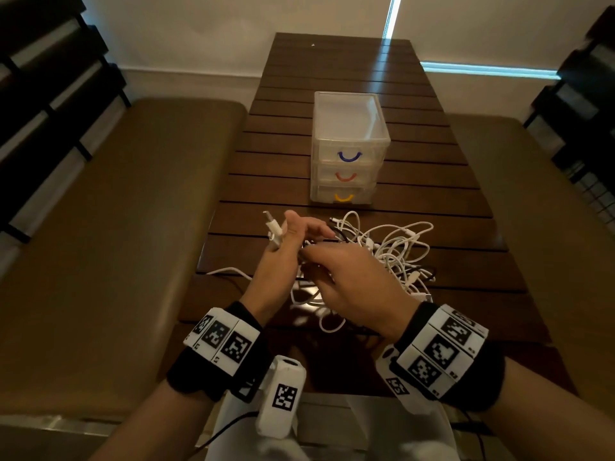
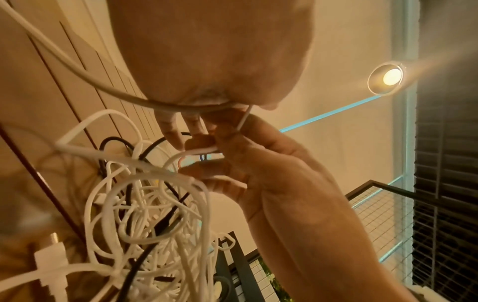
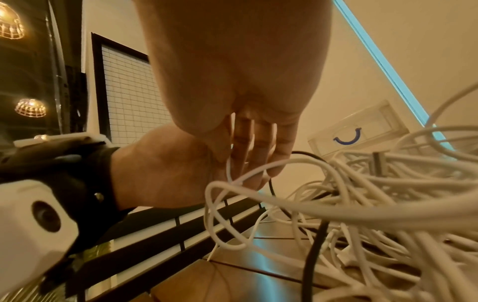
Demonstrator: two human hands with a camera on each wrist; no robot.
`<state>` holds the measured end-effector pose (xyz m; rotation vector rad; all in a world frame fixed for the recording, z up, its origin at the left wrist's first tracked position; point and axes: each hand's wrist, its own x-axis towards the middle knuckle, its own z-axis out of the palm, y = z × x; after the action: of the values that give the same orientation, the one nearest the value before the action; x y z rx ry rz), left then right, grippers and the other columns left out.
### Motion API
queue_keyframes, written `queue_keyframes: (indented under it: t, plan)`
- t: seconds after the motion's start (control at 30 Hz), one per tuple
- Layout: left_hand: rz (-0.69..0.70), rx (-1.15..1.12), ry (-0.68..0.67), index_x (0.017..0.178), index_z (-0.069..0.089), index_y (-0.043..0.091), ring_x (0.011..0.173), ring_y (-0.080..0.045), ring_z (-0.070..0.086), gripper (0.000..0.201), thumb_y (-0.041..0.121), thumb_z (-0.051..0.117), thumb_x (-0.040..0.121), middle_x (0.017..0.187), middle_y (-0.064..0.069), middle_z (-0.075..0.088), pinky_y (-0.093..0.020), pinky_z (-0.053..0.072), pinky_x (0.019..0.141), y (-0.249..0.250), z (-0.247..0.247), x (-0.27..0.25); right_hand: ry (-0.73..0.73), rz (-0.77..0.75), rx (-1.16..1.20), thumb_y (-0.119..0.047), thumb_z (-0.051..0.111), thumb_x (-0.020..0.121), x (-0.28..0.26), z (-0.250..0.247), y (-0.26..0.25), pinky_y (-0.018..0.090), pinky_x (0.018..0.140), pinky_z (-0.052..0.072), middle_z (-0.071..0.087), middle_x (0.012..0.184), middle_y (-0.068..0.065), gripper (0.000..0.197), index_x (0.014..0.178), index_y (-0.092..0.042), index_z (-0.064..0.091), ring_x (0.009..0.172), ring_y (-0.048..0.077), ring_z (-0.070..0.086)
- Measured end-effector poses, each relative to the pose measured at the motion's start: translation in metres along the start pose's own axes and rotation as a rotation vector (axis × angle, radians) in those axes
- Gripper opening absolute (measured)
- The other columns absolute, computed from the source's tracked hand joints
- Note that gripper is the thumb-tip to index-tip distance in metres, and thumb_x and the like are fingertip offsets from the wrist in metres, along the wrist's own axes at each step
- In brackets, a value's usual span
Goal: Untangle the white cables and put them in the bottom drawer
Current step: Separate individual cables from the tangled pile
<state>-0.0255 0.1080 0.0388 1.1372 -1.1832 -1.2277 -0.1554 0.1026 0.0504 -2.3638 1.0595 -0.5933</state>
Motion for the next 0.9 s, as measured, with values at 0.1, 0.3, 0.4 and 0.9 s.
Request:
queue_keyframes:
  t: [0.1, 0.3, 0.4, 0.9]
  plan:
    - [-0.003, -0.037, 0.003, 0.081, 0.072, 0.018, 0.103, -0.009, 0.064, 0.072, 0.065, 0.018, 0.088, 0.1, 0.012, 0.068, -0.025, 0.047, 0.09, -0.007, 0.0, -0.001, -0.035, 0.01, 0.005, -0.033, 0.039, 0.083, -0.002, 0.001, -0.007, 0.041, 0.073, 0.054, 0.07, 0.097, 0.004, 0.042, 0.105, -0.012, 0.068, 0.085, 0.023, 0.065]
    - [-0.013, -0.102, 0.005, 0.077, 0.075, 0.013, 0.11, -0.022, 0.063, 0.079, 0.065, 0.017, 0.093, 0.11, -0.004, 0.069, -0.046, 0.044, 0.103, -0.014, -0.006, 0.0, -0.1, -0.005, -0.025, -0.022, 0.055, 0.093, 0.003, 0.002, -0.003, 0.027, 0.076, 0.05, 0.071, 0.102, 0.001, 0.023, 0.112, -0.017, 0.069, 0.088, 0.016, 0.064]
    - [-0.031, -0.279, 0.026, 0.059, 0.067, 0.009, 0.097, -0.024, 0.069, 0.082, 0.056, 0.013, 0.097, 0.09, -0.012, 0.073, -0.038, 0.051, 0.089, 0.0, -0.008, 0.0, -0.227, 0.069, -0.08, -0.031, 0.054, 0.098, 0.004, 0.009, 0.012, 0.026, 0.06, 0.036, 0.06, 0.073, -0.003, 0.022, 0.09, -0.014, 0.066, 0.064, 0.011, 0.052]
    - [0.063, 0.678, -0.249, 0.13, 0.055, 0.044, 0.086, 0.007, 0.06, 0.064, 0.071, 0.014, 0.088, 0.094, 0.016, 0.068, -0.017, 0.045, 0.074, 0.009, -0.026, 0.001, -0.066, 0.26, -0.103, -0.036, 0.047, 0.1, 0.003, -0.011, 0.044, 0.03, 0.056, 0.037, 0.062, 0.066, -0.004, 0.033, 0.08, -0.018, 0.066, 0.06, 0.009, 0.055]
